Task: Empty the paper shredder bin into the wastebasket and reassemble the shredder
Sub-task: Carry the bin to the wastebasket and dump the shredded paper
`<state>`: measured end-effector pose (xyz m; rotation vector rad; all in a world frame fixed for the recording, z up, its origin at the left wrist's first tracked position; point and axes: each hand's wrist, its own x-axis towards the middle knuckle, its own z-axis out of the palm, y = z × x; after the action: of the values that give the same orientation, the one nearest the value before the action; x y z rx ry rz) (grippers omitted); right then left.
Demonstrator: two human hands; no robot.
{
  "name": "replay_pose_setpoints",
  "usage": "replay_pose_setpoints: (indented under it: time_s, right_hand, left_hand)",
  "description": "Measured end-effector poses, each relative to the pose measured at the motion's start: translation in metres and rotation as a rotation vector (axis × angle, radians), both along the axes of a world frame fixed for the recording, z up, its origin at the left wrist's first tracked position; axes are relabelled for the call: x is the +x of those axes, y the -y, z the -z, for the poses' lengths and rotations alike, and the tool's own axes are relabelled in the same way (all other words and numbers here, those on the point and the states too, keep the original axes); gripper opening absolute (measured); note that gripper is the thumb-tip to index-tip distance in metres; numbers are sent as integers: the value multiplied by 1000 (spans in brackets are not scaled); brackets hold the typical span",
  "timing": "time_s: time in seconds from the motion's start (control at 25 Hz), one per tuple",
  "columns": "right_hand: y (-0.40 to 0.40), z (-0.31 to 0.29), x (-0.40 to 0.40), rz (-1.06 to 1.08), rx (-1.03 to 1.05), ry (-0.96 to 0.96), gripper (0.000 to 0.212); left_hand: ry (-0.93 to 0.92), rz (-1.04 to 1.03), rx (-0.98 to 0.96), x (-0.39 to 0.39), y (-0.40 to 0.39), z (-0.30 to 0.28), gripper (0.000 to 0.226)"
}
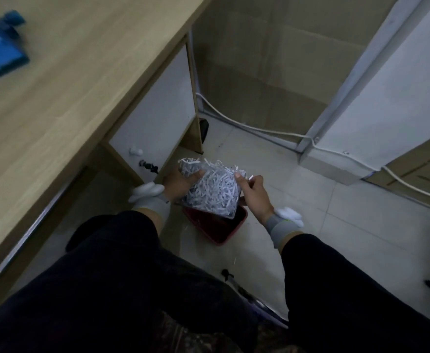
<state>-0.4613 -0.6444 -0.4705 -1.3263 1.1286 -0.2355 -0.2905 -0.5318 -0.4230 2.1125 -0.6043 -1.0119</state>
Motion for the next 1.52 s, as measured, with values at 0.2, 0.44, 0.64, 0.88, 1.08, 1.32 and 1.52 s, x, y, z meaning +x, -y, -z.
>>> replay_pose_setpoints:
  time_s: [0.2,0.44,0.64,0.88,1.08,1.32,1.52]
  right_hand:
    - [-8,11,0,-37,104,-3,48]
    - [-11,18,2,-51,294,-30,53]
    - [-9,16,-3,-31,497,-42,50]
    - [-11,25,-7,-47,565,-72,65]
    - [-12,29,-10,-87,654,-135,73]
    - [-14,36,-14,-112,746,-172,88]
    - [-14,46,-21,-207,562,-310,93]
  left_hand:
    - [-43,46,140,7,-8,14,62]
    - [-224,57,256,8,-10,16,62]
    - [-381,4,267,6,-10,17,59]
    - [-411,-12,304,6,-8,18,60]
    - [-424,-24,377,9,-8,19,64]
    - [-469,-27,470,3,-7,4,59]
    - [-456,-31,520,5,-6,3,60]
